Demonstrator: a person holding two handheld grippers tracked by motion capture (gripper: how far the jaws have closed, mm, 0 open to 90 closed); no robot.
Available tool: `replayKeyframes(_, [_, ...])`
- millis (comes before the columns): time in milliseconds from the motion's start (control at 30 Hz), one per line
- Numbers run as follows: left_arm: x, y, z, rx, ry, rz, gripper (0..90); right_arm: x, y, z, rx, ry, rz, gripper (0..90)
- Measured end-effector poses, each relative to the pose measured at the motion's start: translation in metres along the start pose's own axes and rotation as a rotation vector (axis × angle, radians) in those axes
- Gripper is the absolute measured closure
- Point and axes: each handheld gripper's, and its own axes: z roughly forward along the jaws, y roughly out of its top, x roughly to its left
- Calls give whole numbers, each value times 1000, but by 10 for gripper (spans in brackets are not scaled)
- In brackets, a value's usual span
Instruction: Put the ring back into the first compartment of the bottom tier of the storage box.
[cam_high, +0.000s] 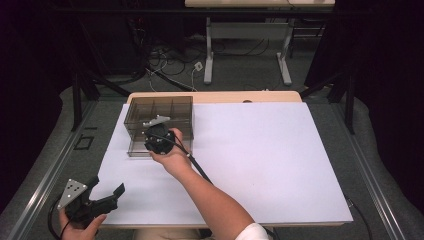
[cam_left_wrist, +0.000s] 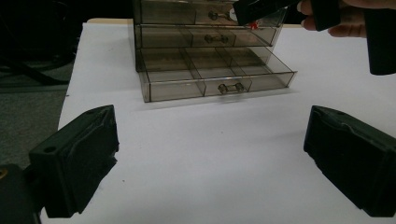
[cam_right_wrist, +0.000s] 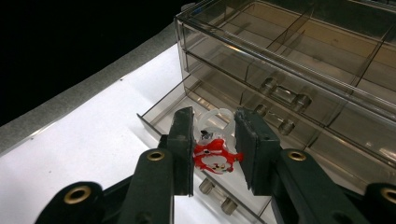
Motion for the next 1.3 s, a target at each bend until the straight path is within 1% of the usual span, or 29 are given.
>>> replayKeyframes(33, [0, 0, 0, 0, 0, 0, 36, -1, 0, 2, -13, 5, 1, 681])
replayKeyframes(100, [0, 0, 0, 0, 0, -1, 35, -3, 0, 3, -1, 10, 9, 680])
replayKeyframes(133, [0, 0, 0, -1, 1, -1, 36, -3, -1, 5, -13, 6, 17, 680])
replayKeyframes(200, [0, 0, 0, 0, 1, -3, 36, -5, -1, 7, -15, 9, 27, 680])
replayKeyframes(333, [1, 0, 0, 0, 1, -3, 36, -5, -3, 12, -17, 10, 25, 680])
replayKeyframes(367, [1, 0, 0, -1, 1, -3, 35, -5, -3, 13, -4, 11, 14, 679])
replayKeyframes(400, [1, 0, 0, 0, 1, -4, 36, -4, -4, 15, -22, 11, 16, 679])
replayKeyframes(467, [1, 0, -1, 0, 1, -6, 35, -3, -5, 18, -19, 15, 19, 679])
replayKeyframes(500, [1, 0, -1, 0, -1, -6, 35, -3, -5, 18, -4, 15, 12, 679])
replayKeyframes(533, [1, -1, -1, -2, 3, -9, 35, -2, -6, 20, -19, 17, 13, 679])
replayKeyframes(567, [1, -1, -1, -3, 3, -11, 36, -2, -6, 21, -10, 21, 12, 679])
replayKeyframes(600, [1, -1, -2, -3, 5, -13, 35, -1, -7, 22, -22, 18, 11, 679])
replayKeyframes(700, [2, -1, -3, 0, 5, -11, 35, 0, -6, 24, -9, 21, 9, 679])
replayKeyframes(767, [2, -1, -3, -1, 6, -13, 36, 0, -7, 26, -23, 19, 10, 679])
replayKeyframes(800, [2, -2, -3, -1, 6, -15, 35, 0, -7, 26, -13, 16, 10, 679])
replayKeyframes(833, [2, -2, -4, -1, 6, -15, 36, 0, -7, 28, -32, 16, 5, 678])
replayKeyframes(933, [2, -2, -5, -1, 6, -13, 36, -1, -8, 30, -13, 12, -6, 677])
replayKeyframes(967, [2, -2, -5, -2, 6, -14, 36, -1, -9, 32, -27, 13, 2, 677])
replayKeyframes(1000, [2, -2, -5, -4, 8, -17, 36, -2, -9, 32, -14, 17, 0, 676])
replayKeyframes(1033, [2, -2, -6, -4, 8, -17, 36, -2, -10, 34, -33, 20, 4, 676])
replayKeyframes(1167, [3, -3, -6, -6, 8, -17, 36, -2, -11, 37, -36, 21, 4, 675])
replayKeyframes(1200, [3, -3, -7, -6, 8, -18, 36, -2, -12, 38, -45, 22, 9, 675])
replayKeyframes(1267, [3, -3, -7, -4, 8, -22, 36, -2, -12, 40, -40, 17, 2, 675])
replayKeyframes(1300, [3, -3, -7, -5, 8, -22, 36, -2, -12, 42, -54, 20, 9, 675])
